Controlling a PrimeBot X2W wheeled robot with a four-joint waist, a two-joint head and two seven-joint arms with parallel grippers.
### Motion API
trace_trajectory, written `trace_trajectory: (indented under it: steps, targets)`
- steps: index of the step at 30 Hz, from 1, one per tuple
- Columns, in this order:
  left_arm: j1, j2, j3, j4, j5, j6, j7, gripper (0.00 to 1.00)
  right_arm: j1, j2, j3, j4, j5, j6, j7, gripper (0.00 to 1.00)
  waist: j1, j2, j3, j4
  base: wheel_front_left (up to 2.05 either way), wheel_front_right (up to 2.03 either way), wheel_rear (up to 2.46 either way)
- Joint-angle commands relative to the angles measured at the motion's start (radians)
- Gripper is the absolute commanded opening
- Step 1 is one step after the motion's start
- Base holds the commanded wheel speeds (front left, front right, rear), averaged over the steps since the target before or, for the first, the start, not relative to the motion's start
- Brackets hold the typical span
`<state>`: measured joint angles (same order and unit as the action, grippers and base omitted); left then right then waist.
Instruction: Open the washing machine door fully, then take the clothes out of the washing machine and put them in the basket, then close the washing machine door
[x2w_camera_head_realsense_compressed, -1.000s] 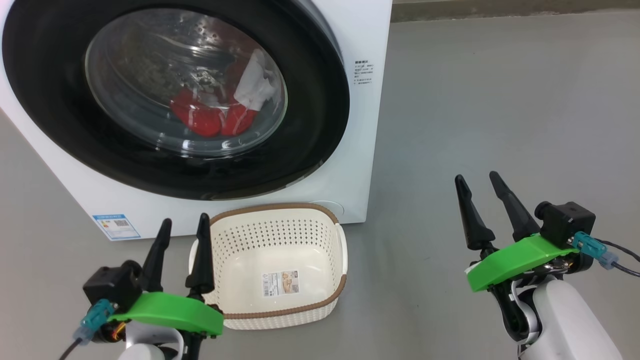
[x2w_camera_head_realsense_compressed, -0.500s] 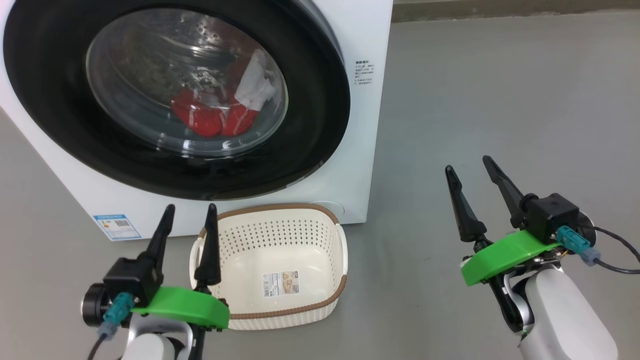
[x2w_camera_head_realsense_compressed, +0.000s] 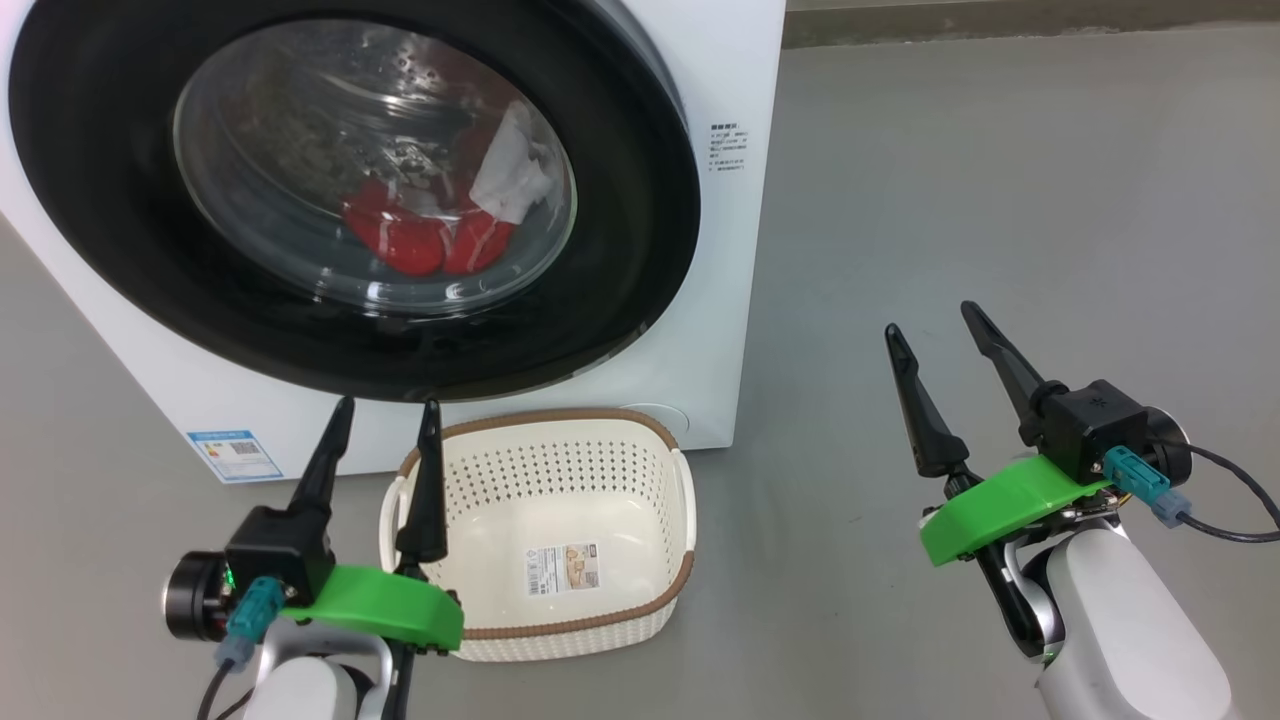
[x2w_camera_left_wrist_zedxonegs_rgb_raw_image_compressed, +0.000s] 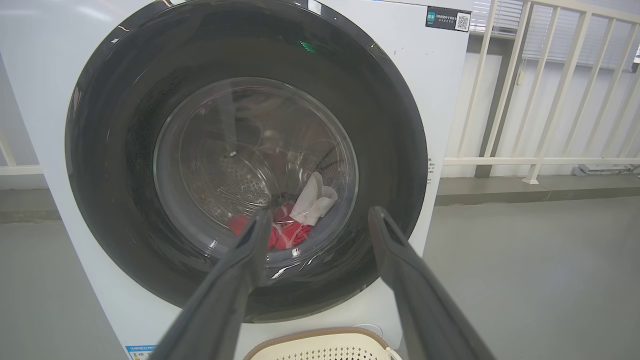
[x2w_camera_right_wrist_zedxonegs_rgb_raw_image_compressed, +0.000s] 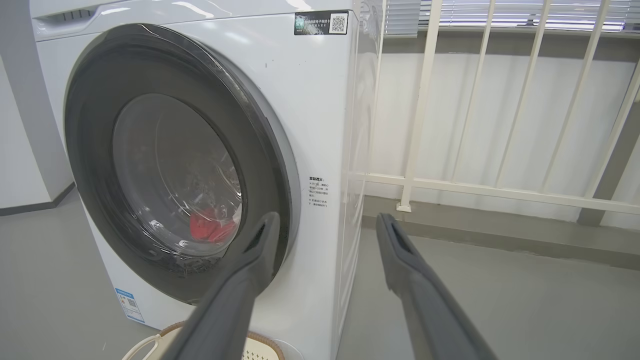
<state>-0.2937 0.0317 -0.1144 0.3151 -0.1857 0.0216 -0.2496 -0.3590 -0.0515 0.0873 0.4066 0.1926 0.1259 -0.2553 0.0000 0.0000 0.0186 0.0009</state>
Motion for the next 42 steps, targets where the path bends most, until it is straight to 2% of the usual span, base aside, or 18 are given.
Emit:
trace_trajectory:
  steps: [1, 16, 27, 28, 29, 31, 32, 38, 42]
  targets:
    - [-0.035, 0.019, 0.027, -0.021, 0.001, 0.007, -0.012, 1.00, -0.041, 0.001, 0.020, -0.019, 0.012, 0.005, -0.006, 1.00, 0.0000, 0.0000, 0.000, 0.001, 0.00, 0.00, 0.00]
    - [-0.028, 0.018, 0.021, -0.034, -0.006, 0.019, -0.012, 1.00, -0.056, 0.001, -0.009, 0.025, 0.017, 0.005, -0.006, 1.00, 0.0000, 0.0000, 0.016, 0.012, 0.00, 0.00, 0.00]
    - [-0.046, 0.018, 0.007, -0.099, -0.013, 0.027, -0.012, 1.00, -0.103, 0.001, -0.046, 0.027, 0.039, 0.005, -0.006, 1.00, 0.0000, 0.0000, 0.104, 0.036, 0.00, 0.00, 0.00]
    - [-0.050, 0.018, 0.007, -0.107, -0.014, 0.027, -0.012, 1.00, -0.114, 0.001, -0.048, 0.030, 0.042, 0.005, -0.006, 0.80, 0.0000, 0.0000, 0.117, 0.037, 0.00, 0.00, 0.00]
    - [-0.053, 0.018, 0.009, -0.115, -0.017, 0.027, -0.012, 1.00, -0.127, 0.001, -0.050, 0.031, 0.043, 0.005, -0.006, 0.46, 0.0000, 0.0000, 0.130, 0.039, 0.00, 0.00, 0.00]
    - [-0.058, 0.018, 0.008, -0.127, -0.025, 0.027, -0.012, 1.00, -0.152, 0.001, -0.055, 0.033, 0.044, 0.005, -0.006, 0.05, 0.0000, 0.0000, 0.156, 0.042, 0.00, 0.00, 0.00]
    - [-0.062, 0.018, 0.007, -0.134, -0.029, 0.027, -0.012, 1.00, -0.165, 0.001, -0.057, 0.034, 0.043, 0.005, -0.006, 0.00, 0.0000, 0.0000, 0.170, 0.045, 0.00, 0.00, 0.00]
    - [-0.087, 0.018, -0.003, -0.170, -0.033, 0.028, -0.012, 1.00, -0.234, 0.001, -0.073, 0.038, 0.048, 0.005, -0.006, 0.00, 0.0000, 0.0000, 0.236, 0.061, 0.00, 0.00, 0.00]
    - [-0.103, 0.018, -0.009, -0.200, -0.035, 0.028, -0.012, 1.00, -0.282, 0.001, -0.078, 0.050, 0.171, 0.005, -0.006, 0.00, 0.0000, 0.0000, 0.279, 0.078, 0.00, 0.00, 0.00]
